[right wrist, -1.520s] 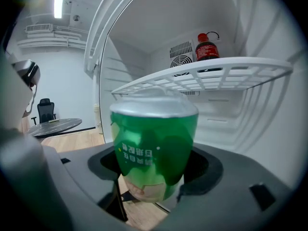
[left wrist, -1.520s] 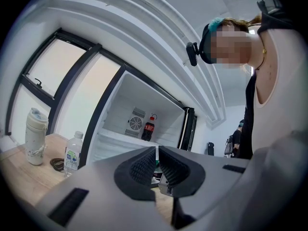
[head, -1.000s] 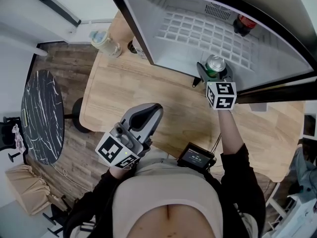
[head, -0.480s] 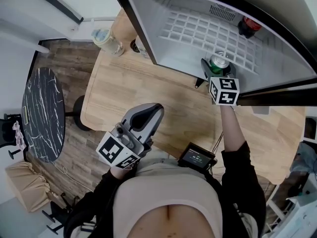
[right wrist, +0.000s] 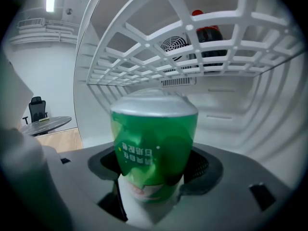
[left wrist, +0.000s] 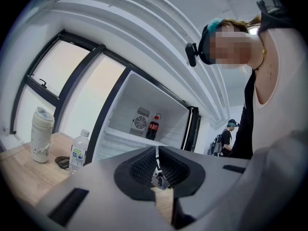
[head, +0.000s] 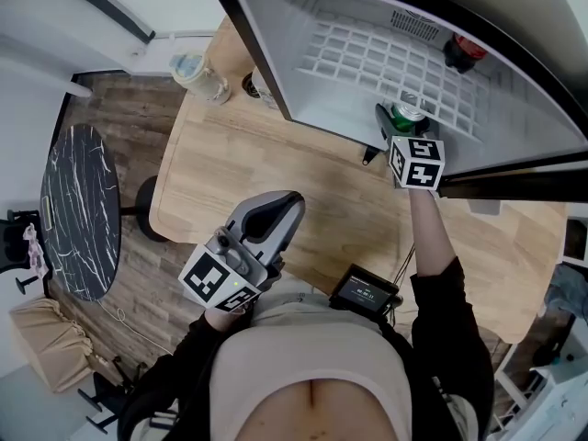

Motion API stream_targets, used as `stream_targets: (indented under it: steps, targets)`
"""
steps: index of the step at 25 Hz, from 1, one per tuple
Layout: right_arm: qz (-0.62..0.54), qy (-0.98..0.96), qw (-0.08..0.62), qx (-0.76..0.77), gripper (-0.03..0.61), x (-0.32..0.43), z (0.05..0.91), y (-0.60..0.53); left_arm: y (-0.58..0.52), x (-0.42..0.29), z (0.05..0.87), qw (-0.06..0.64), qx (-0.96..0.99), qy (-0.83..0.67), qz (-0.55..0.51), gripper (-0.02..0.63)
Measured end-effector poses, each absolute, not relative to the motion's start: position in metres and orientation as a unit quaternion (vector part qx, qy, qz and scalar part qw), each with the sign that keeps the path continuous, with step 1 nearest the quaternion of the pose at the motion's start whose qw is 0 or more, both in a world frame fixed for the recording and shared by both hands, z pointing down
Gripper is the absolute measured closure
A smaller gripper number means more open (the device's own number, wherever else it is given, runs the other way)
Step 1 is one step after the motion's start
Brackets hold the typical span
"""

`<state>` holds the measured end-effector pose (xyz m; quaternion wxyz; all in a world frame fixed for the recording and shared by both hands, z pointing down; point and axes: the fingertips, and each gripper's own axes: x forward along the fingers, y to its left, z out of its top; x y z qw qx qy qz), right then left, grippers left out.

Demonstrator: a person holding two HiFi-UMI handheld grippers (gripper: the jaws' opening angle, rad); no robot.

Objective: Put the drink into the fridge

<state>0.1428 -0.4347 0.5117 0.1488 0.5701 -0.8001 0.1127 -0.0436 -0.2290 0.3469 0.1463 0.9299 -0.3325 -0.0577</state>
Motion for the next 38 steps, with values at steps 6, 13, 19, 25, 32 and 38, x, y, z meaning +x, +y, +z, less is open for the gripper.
stream_targets:
  steps: [6, 13, 19, 25, 32, 38]
  targets:
    - [0.108, -0.796, 0.151, 0.576, 0.224, 0.144, 0.512, -0.443, -0.228, -0.043, 0.347, 0.148, 0.93, -0.332, -0.059, 0.591]
    - [0.098, -0.792, 0.155, 0.582, 0.224, 0.145, 0.512, -0.448, -0.227, -0.044, 0.346, 0.147, 0.929, -0.334, -0.061, 0.591]
    - [0.096, -0.789, 0.158, 0.585, 0.224, 0.144, 0.513, -0.45, -0.226, -0.043, 0.347, 0.149, 0.929, -0.333, -0.06, 0.591]
    - [0.089, -0.787, 0.163, 0.588, 0.224, 0.143, 0.514, -0.451, -0.224, -0.04, 0.347, 0.151, 0.93, -0.329, -0.06, 0.591]
    - [0.09, -0.782, 0.165, 0.594, 0.224, 0.143, 0.515, -0.451, -0.22, -0.039, 0.346, 0.15, 0.931, -0.328, -0.059, 0.591]
    - [0.1, -0.778, 0.163, 0.598, 0.224, 0.143, 0.515, -0.452, -0.219, -0.04, 0.346, 0.15, 0.93, -0.33, -0.06, 0.591]
